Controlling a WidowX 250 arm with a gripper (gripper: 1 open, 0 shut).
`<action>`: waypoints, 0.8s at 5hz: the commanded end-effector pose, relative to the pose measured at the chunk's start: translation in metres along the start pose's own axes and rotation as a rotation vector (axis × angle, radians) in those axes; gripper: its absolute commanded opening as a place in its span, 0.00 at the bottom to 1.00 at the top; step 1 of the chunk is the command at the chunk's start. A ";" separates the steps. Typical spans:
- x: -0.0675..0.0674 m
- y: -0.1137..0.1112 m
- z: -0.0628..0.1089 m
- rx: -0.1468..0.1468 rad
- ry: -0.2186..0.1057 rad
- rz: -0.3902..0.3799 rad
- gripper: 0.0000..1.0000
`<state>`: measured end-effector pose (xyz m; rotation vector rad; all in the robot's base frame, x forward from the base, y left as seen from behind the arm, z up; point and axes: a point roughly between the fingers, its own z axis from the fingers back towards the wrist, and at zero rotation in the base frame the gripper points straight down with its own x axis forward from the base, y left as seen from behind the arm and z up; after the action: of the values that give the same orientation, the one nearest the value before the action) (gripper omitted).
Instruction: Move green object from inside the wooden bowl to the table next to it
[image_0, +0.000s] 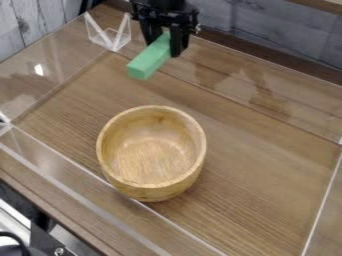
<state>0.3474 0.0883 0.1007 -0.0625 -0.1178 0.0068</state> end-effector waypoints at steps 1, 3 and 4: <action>0.004 0.002 0.024 0.011 -0.061 -0.065 0.00; 0.006 0.006 0.030 -0.001 -0.055 -0.156 0.00; 0.009 0.010 0.036 -0.006 -0.053 -0.186 0.00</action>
<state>0.3459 0.0944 0.1151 -0.0867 -0.1090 -0.1788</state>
